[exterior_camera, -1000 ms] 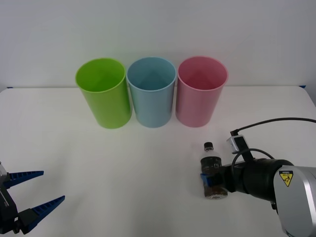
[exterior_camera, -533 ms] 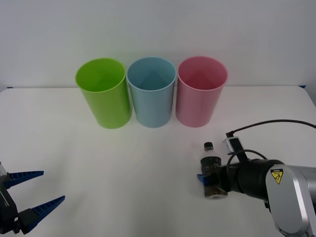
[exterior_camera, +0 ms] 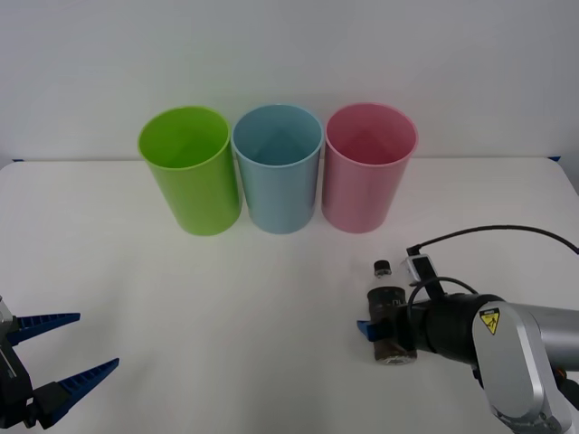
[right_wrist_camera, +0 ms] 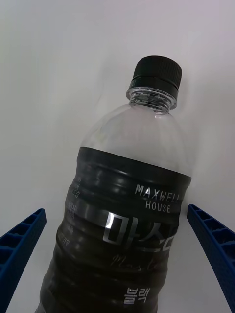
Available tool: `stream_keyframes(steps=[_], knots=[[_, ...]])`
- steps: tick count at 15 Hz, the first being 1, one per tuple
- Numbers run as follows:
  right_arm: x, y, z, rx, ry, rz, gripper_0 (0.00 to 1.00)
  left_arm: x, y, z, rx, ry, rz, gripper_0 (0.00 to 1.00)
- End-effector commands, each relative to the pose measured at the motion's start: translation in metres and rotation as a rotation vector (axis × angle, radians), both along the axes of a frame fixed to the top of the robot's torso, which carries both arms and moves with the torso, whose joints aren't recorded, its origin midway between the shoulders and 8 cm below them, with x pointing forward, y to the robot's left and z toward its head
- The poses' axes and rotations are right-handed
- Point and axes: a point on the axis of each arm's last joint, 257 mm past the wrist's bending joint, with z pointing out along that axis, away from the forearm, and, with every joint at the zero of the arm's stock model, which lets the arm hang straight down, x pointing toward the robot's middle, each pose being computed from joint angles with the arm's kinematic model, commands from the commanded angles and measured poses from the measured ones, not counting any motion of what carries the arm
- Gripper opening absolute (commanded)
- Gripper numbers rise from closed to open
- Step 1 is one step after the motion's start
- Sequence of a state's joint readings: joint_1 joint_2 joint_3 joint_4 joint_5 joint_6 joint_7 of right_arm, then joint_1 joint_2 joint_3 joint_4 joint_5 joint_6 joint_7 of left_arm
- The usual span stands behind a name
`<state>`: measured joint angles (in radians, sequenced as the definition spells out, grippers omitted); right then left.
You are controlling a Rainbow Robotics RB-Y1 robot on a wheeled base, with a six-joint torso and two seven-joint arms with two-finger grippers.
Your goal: Put cans in the blue bin and PET bottles in the pink bin and trash in the green bin.
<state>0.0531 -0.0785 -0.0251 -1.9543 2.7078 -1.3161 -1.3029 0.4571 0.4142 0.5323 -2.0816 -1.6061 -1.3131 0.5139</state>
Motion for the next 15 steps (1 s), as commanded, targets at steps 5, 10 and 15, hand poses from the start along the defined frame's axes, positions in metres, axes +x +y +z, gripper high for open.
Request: stream_keyframes(steps=[5,10,15], knots=[[0.0096,0.0020,-0.0111,-0.010,-0.014,0.014,0.84,0.0000,0.0000,0.0000,0.000,0.000,0.000,1.00],[0.0119,0.0006,-0.0144,-0.018,-0.013,0.020,0.00,0.0000,0.0000,0.0000,0.000,0.000,0.000,1.00],[0.0150,0.0049,-0.0082,-0.011,-0.033,0.039,0.00,0.0000,0.0000,0.0000,0.000,0.000,0.000,1.00]])
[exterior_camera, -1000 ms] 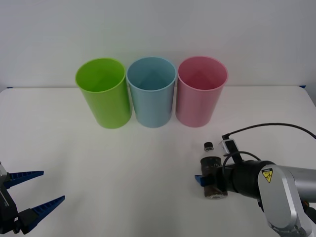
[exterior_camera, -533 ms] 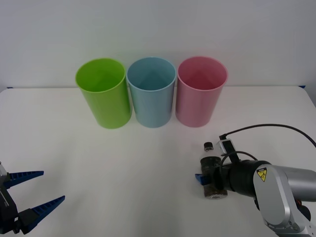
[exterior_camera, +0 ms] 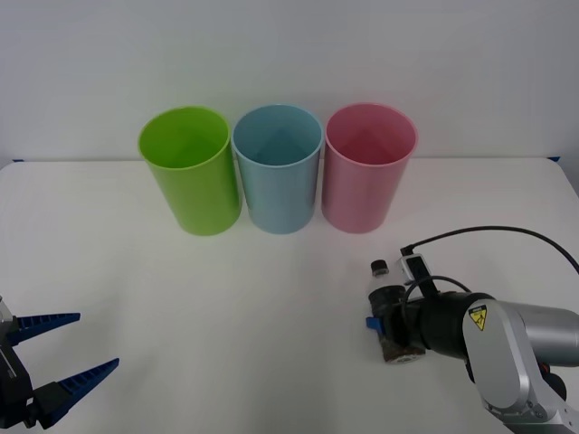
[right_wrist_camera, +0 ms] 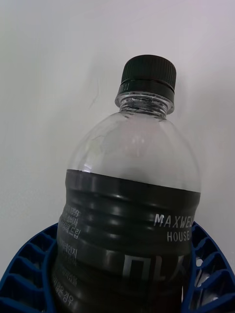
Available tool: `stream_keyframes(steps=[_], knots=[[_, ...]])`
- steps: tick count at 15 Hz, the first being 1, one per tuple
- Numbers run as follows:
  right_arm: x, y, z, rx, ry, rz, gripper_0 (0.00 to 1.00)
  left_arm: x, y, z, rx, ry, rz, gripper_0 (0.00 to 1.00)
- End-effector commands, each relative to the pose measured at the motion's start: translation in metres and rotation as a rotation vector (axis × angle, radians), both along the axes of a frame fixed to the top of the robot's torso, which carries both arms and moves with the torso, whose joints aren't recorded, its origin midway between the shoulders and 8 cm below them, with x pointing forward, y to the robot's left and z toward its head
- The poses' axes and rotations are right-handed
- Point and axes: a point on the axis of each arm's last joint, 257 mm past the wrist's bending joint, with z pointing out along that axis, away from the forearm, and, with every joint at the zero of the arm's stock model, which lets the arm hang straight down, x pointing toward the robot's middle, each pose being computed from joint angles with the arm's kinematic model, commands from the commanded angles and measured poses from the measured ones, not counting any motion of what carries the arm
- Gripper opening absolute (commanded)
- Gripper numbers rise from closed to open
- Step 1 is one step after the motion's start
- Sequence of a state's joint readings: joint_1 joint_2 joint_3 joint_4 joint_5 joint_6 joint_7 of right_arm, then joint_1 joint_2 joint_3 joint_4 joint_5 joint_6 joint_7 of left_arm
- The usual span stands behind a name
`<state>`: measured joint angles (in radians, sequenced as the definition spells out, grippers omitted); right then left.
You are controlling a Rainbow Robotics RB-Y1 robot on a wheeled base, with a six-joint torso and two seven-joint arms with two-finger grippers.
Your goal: Put cans in the blue bin and PET bottles in the pink bin and trash in the green bin.
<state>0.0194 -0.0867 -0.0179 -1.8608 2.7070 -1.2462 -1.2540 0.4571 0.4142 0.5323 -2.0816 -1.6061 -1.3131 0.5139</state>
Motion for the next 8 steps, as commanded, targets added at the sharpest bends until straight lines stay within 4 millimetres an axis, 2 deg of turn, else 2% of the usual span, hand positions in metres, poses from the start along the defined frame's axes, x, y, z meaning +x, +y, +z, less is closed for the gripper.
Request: stream_keyframes(steps=[1,3,5,8], knots=[[0.002,0.009,0.016,0.041,-0.031,0.027,0.00,0.000,0.000,0.000,0.000,0.000,0.000,1.00],[-0.005,0.019,0.051,0.106,-0.091,0.096,0.00,0.000,0.000,0.000,0.000,0.000,0.000,1.00],[-0.027,0.023,0.084,0.184,-0.138,0.167,0.00,0.000,0.000,0.000,0.000,0.000,0.000,1.00],[-0.063,0.003,0.119,0.249,-0.200,0.240,0.00,0.000,0.000,0.000,0.000,0.000,0.000,1.00]])
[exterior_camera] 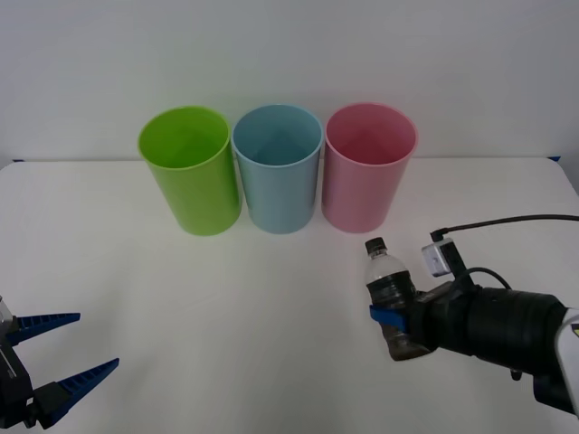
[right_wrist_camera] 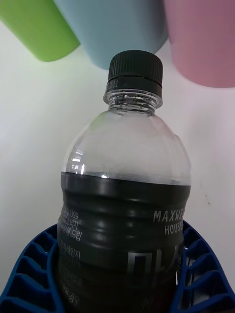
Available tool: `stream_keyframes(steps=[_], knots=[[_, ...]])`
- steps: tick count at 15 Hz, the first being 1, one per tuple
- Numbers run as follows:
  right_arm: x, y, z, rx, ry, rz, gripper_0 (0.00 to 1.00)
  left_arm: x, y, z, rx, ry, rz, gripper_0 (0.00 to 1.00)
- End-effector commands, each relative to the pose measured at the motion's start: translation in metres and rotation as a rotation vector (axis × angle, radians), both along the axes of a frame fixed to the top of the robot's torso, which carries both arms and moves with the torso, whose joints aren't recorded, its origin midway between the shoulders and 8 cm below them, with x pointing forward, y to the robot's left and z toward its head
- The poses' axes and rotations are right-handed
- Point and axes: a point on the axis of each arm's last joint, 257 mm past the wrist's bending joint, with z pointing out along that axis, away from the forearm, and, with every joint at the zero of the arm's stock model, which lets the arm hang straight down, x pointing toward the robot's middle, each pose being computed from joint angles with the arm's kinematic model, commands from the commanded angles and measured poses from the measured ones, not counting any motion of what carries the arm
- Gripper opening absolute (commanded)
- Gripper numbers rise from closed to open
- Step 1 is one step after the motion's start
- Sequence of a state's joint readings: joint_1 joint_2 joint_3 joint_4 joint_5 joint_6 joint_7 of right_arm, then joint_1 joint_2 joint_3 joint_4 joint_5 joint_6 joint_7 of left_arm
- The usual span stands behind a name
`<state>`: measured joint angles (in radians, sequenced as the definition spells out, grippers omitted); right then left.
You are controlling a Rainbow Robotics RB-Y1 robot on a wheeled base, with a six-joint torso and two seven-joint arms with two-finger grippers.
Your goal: Put cans in the blue bin and PET bottles in the pink bin and trash in the green bin.
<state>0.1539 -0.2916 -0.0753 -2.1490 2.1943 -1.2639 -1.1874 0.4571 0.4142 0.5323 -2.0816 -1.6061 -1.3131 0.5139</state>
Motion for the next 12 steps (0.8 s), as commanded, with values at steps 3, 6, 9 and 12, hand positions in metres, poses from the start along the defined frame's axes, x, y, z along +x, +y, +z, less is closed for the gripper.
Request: stream_keyframes(steps=[3,6,9,12], knots=[[-0.047,-0.005,0.073,0.162,-0.127,0.096,0.00,0.000,0.000,0.000,0.000,0.000,0.000,1.00],[-0.061,0.002,0.125,0.293,-0.238,0.165,0.00,0.000,0.000,0.000,0.000,0.000,0.000,1.00],[-0.053,0.009,0.171,0.361,-0.390,0.213,0.00,0.000,0.000,0.000,0.000,0.000,0.000,1.00],[-0.042,0.028,0.218,0.452,-0.516,0.239,0.00,0.000,0.000,0.000,0.000,0.000,0.000,1.00]])
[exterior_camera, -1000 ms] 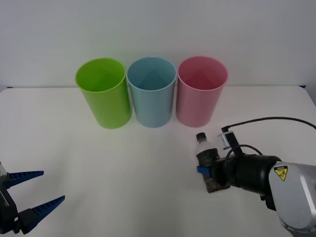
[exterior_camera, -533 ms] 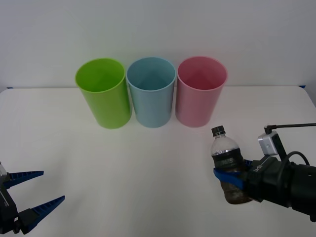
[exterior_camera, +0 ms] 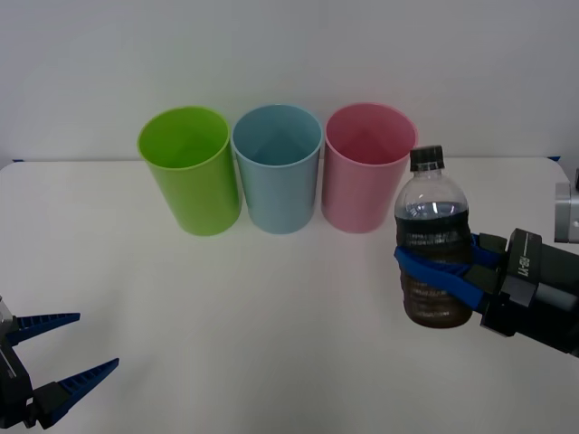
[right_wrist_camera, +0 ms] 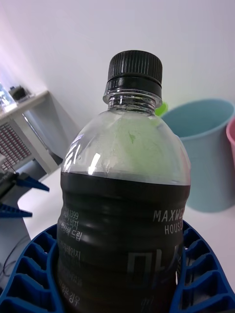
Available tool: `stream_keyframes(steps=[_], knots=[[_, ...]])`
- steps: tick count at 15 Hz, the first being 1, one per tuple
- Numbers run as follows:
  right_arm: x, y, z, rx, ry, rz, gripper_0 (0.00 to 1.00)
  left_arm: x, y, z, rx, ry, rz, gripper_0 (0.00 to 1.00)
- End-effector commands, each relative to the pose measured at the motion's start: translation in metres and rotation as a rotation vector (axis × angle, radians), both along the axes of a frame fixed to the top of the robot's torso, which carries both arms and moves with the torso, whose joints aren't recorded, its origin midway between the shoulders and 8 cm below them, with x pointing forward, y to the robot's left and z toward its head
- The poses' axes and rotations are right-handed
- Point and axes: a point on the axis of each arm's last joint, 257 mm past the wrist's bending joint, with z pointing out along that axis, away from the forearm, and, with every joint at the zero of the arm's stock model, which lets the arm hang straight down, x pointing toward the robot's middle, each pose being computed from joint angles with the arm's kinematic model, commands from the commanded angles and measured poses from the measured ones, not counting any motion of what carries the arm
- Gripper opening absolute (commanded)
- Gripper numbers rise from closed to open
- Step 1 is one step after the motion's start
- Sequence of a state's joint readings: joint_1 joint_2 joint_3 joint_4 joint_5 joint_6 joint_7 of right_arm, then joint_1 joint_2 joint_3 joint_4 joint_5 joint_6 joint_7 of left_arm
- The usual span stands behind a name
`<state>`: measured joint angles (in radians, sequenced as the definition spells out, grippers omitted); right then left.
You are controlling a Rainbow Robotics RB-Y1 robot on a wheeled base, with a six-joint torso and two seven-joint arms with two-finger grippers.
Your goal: Put cans in the blue bin and PET bottles in the pink bin and trash in the green bin.
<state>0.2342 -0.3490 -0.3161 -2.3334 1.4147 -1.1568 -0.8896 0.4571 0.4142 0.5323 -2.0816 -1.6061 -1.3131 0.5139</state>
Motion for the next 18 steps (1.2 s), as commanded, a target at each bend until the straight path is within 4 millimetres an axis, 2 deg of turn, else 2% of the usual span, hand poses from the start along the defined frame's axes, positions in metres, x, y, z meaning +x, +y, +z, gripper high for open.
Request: stream_keyframes(steps=[1,3,5,7,9,11,18], knots=[[0.015,0.016,0.044,0.080,-0.118,0.003,0.00,0.000,0.000,0.000,0.000,0.000,0.000,1.00],[0.028,0.021,0.072,0.127,-0.191,-0.025,0.00,0.000,0.000,0.000,0.000,0.000,0.000,1.00],[0.051,0.016,0.103,0.173,-0.278,-0.110,0.00,0.000,0.000,0.000,0.000,0.000,0.000,1.00],[0.074,0.009,0.121,0.176,-0.342,-0.193,0.00,0.000,0.000,0.000,0.000,0.000,0.000,1.00],[0.097,0.009,0.125,0.153,-0.374,-0.251,0.00,0.000,0.000,0.000,0.000,0.000,0.000,1.00],[0.130,0.007,0.127,0.128,-0.393,-0.307,0.00,0.000,0.000,0.000,0.000,0.000,0.000,1.00],[0.224,0.001,0.119,0.010,-0.369,-0.450,0.00,0.000,0.000,0.000,0.000,0.000,0.000,1.00]])
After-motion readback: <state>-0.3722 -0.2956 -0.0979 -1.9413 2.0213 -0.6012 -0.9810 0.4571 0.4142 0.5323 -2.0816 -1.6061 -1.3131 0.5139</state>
